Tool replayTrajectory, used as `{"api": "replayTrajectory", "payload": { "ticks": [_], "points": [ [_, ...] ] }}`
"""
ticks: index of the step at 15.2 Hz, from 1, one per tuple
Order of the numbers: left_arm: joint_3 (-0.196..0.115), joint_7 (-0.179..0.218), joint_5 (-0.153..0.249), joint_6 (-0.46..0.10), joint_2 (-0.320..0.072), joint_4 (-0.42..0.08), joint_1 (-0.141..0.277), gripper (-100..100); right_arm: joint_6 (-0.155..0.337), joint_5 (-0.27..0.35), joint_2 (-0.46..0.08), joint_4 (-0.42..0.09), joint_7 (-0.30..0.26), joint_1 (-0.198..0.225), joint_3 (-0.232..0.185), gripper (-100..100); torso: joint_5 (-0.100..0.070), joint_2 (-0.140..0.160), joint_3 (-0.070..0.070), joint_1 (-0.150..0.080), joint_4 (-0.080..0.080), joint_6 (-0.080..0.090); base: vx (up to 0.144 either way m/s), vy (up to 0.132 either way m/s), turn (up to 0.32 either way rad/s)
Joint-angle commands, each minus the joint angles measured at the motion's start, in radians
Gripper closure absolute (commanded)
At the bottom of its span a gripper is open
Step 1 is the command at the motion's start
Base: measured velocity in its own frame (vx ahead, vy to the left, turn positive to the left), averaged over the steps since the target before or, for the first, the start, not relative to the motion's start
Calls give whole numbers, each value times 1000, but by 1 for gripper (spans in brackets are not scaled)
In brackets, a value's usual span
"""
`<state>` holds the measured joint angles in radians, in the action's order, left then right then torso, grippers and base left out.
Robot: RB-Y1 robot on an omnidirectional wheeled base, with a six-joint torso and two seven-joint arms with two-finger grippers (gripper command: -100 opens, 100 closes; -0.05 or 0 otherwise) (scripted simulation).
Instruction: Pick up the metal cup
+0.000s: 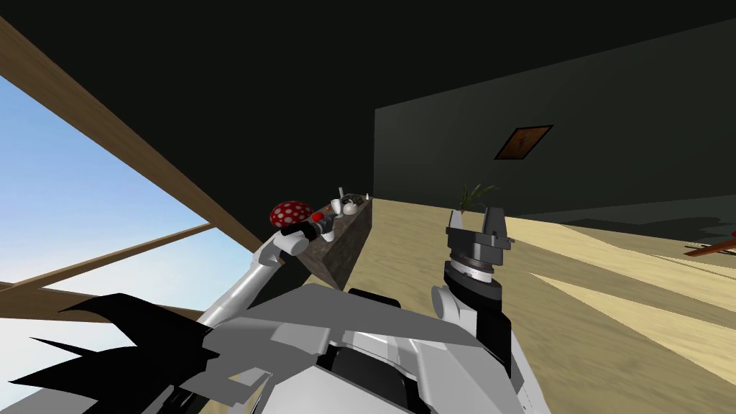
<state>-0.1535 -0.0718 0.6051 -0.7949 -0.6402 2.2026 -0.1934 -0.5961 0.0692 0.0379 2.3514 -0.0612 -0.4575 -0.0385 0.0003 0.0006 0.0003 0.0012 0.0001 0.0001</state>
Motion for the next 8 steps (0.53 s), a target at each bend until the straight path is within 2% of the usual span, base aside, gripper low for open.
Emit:
{"api": "replayTrajectory", "payload": {
  "ticks": [1, 2, 3, 6, 7, 8],
  "points": [
    [-3, 2, 13, -50, -9, -1, 5, -100, 0, 0, 0, 0, 0, 0, 0, 0, 0, 0, 0, 0, 0, 0, -8, 14, -19],
    [-3, 2, 13, -57, -9, -1, 5, -100, 0, 0, 0, 0, 0, 0, 0, 0, 0, 0, 0, 0, 0, 0, -4, 9, -2],
    [-12, 7, 53, -91, -38, -7, 20, -100, 0, 0, 0, 0, 0, 0, 0, 0, 0, 0, 0, 0, 0, 0, -7, 12, -23],
    [-12, 7, 53, -134, -38, -7, 20, -100, 0, 0, 0, 0, 0, 0, 0, 0, 0, 0, 0, 0, 0, 0, -6, 14, -18],
    [-22, 11, 93, -166, -66, -12, 35, -100, 0, 0, 0, 0, 0, 0, 0, 0, 0, 0, 0, 0, 0, 0, -6, 18, -24],
    [-22, 11, 93, -185, -66, -12, 35, -100, 0, 0, 0, 0, 0, 0, 0, 0, 0, 0, 0, 0, 0, 0, -7, 24, -32]
  ]
}}
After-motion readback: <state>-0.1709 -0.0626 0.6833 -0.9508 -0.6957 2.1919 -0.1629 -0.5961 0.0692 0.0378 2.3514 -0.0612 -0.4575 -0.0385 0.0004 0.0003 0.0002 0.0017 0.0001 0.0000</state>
